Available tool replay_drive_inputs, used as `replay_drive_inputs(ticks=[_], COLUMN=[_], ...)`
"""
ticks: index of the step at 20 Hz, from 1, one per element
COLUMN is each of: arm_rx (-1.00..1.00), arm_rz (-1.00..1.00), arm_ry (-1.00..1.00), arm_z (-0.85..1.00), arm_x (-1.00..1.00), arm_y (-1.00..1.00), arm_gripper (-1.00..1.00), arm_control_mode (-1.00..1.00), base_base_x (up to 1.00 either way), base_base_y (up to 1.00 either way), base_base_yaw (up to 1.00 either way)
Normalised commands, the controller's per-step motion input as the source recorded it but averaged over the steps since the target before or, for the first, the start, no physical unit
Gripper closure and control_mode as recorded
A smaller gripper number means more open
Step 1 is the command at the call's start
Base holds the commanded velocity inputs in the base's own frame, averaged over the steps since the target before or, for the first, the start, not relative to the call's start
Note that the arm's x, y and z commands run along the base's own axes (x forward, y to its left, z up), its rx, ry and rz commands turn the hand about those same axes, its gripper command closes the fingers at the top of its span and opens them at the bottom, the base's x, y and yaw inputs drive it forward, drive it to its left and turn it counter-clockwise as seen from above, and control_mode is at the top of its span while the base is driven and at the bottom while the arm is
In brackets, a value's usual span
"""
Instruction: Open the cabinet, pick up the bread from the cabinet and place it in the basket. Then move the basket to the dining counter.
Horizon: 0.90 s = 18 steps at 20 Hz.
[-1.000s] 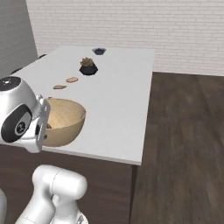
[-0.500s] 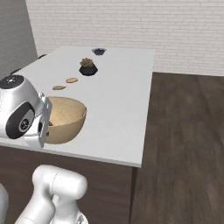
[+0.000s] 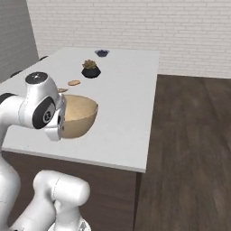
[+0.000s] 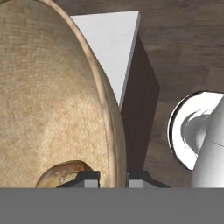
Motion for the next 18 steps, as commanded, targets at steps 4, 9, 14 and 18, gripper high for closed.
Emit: replay_drive_inputs(ticks=[4,9,14,18], arm_rx=[0.05,0.0,-0.04,-0.1], arm_rz=[0.2,0.27,0.23,0.18], arm_ry=[0.0,-0.01,-0.07,-0.01], arm_z=[-0.54,-0.54,-0.53,-0.51], arm_x=[1.0,0.99,0.65,0.48], arm_y=[-0.18,-0.05,0.0,0.0], arm_gripper=[1.0,1.0,1.0,1.0], arm_control_mode=[-1.0,-1.0,-1.0,-1.0], base_base_x=[0.0,0.0,0.0,0.0], base_base_y=[0.0,0.0,0.0,0.0], base_base_yaw=[0.0,0.0,0.0,0.0])
